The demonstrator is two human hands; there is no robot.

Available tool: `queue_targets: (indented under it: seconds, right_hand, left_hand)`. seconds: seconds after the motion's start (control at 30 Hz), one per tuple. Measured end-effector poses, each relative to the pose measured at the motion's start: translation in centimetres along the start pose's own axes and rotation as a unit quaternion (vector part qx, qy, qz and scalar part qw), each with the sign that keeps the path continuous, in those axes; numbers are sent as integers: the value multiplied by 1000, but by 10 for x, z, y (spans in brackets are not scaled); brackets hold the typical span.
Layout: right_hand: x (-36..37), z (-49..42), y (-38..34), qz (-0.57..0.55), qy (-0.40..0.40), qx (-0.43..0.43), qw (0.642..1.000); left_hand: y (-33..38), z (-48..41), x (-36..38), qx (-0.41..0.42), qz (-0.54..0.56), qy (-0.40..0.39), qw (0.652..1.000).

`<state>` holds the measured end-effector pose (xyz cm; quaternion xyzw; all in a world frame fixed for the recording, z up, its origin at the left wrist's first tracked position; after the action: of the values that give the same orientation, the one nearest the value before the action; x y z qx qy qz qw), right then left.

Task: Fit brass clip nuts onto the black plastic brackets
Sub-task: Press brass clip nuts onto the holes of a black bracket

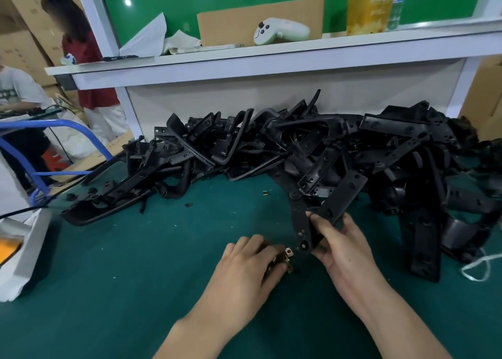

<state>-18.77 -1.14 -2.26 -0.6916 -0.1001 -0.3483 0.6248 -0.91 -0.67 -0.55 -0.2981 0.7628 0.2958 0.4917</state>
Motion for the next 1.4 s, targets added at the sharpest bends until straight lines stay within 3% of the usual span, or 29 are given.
queue_targets:
  seconds: [0.47,1.4]
  right_hand:
    - [-2,-1,4,20,8,3,1000]
    - [-4,-1,3,49,-7,-1,999]
  left_hand:
    - [1,0,0,0,54,-1,999]
    - [7,2,-14,-18,93,92,991]
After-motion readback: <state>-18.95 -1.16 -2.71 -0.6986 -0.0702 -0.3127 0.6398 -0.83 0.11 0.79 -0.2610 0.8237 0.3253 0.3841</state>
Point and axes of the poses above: each hand's wrist, its own z-axis away from the middle knuckle, its own x-axis out of the palm, y = z × x, the point moved 4 cm from there along -z, towards the middle knuckle, and after that the axes turned 7 degrees about -z, right-handed, at the moved point
